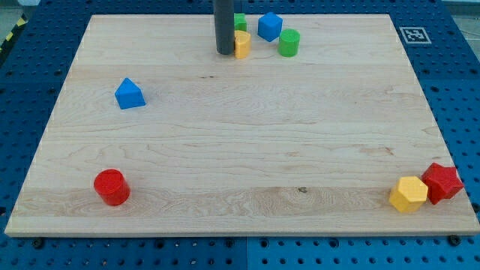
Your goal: Move the yellow heart below the green star
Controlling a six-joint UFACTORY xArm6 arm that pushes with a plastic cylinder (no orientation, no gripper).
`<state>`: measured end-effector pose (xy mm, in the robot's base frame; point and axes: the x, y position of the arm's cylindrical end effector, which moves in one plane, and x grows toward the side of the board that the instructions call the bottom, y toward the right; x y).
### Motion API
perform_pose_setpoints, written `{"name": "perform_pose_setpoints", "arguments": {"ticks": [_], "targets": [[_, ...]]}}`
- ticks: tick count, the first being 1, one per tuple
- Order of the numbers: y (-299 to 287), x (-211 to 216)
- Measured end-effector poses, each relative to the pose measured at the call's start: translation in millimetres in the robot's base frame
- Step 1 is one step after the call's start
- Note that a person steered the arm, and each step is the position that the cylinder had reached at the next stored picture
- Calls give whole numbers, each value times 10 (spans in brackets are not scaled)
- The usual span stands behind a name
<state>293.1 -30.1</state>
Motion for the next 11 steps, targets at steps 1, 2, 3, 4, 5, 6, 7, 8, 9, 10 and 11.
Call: {"name": "perform_pose_setpoints", "arguments": {"ticks": [1, 2, 3, 4, 5, 6, 7, 8, 9, 10, 11], "targets": [[75, 46], [138, 231], [138, 207], [317, 502], [603, 521], [554, 154], [520, 10], [524, 118], [856, 472], [1632, 607], [2109, 411]]}}
